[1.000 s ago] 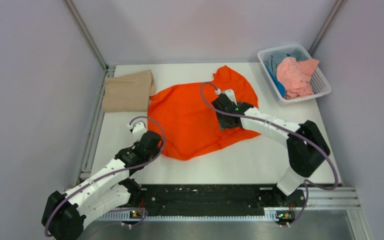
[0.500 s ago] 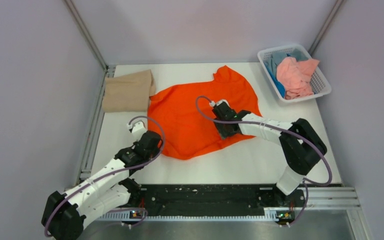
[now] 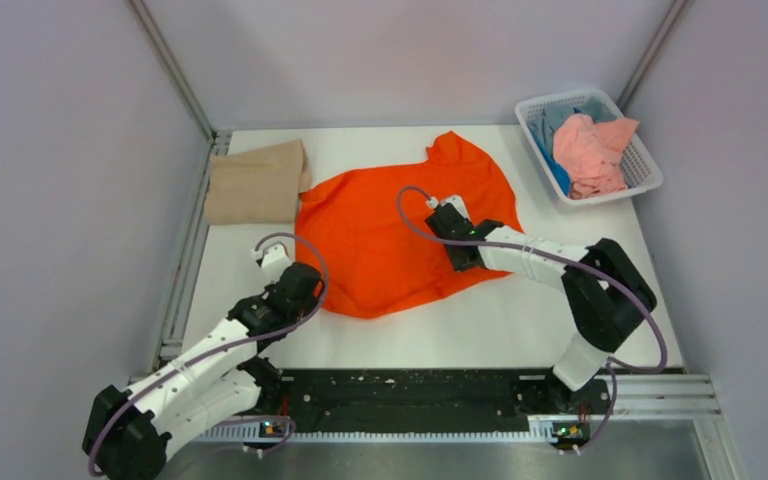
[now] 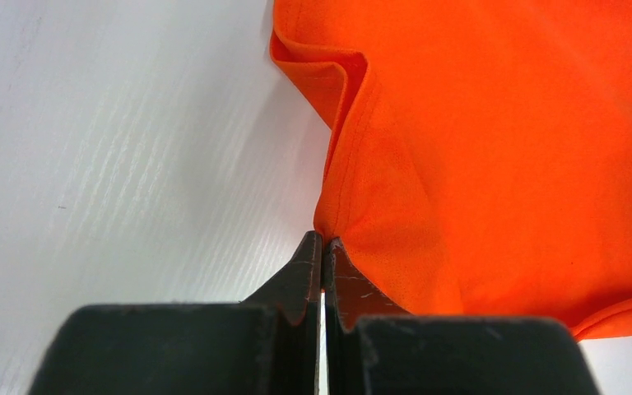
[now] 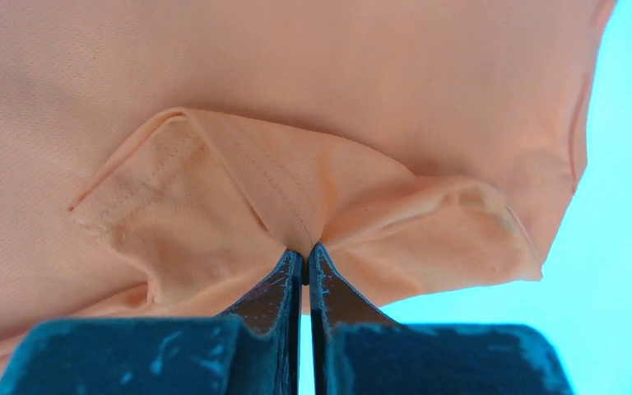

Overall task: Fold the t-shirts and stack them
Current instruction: Grab the side of the flattened tshirt closest away from the robot with both arms

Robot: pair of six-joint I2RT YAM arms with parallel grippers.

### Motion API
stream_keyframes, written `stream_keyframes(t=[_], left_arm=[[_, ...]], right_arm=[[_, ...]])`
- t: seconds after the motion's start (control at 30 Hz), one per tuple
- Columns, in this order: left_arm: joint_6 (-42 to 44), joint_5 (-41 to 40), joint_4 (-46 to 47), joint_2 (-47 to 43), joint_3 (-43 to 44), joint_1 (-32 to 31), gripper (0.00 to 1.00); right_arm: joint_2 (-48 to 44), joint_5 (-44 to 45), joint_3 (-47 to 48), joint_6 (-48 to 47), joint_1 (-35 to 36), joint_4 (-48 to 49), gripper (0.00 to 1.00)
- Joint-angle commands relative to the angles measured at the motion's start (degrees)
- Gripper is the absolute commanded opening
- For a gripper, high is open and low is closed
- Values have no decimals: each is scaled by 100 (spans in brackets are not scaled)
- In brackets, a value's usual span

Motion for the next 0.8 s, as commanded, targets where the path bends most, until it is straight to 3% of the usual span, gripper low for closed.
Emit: stream_keyframes(t=[0.0,0.2,0.37,0.63,0.77], left_arm=[[-217,-190,-130,-167,182,22,0],[-748,-84,-713,-425,83,27,0],[-1194,40,-1436,-752,-30,28,0],[-1507,-49,-1909,-1531,-163,23,0],[-1604,-19,-2163,-1708,-142,22,0]], right_arm=[[-1058,340,-236,710,-37,-496,0],[-2973,-749,-1447,1804,235,-1649,0],[-4110,-724,-1853,2940,1095,-3027,0],[-3921,-565,-1832,4257,2389,-4077,0],[-3931,-593,-1836,4326,2485,-4163,0]])
